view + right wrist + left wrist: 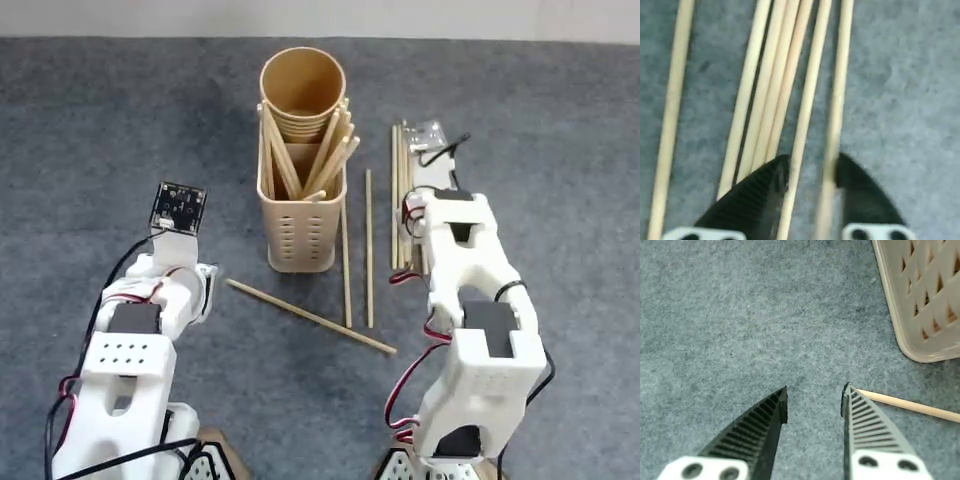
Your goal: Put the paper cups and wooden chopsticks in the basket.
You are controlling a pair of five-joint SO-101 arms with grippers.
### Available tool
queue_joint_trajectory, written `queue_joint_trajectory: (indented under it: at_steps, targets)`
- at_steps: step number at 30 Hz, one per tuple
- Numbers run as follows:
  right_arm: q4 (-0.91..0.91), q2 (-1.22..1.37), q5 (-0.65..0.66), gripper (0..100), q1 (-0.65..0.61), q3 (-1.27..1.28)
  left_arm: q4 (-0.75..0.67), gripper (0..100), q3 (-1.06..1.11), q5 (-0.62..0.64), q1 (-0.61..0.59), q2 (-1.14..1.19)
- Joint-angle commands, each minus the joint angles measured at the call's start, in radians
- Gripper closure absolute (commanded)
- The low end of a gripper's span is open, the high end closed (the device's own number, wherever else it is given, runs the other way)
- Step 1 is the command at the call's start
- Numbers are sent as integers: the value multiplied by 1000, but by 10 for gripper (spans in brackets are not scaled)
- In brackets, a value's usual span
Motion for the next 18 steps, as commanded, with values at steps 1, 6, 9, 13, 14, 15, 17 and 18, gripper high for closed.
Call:
queue_joint_trajectory:
  at_steps: [1,6,9,13,14,15,17,18]
  targets:
    - [8,4,5,987,15,2,-17,800,-4,0,8,-18]
    - [42,-124,-123,993,51,-21,-17,800,-4,0,8,-18]
    - [36,-332,-204,993,67,-21,-17,800,-4,0,8,-18]
    - [-48,-697,-269,993,41,65,-17,800,-4,0,8,-18]
    - [-90,-794,-278,993,24,99,-17,800,-4,0,8,-18]
    - [-127,-886,-285,993,5,137,-17,800,-4,0,8,-18]
    - [-186,-1049,-307,993,-54,211,-17,800,-4,0,8,-18]
    - [-217,-1122,-315,993,-87,240,-17,800,-4,0,8,-18]
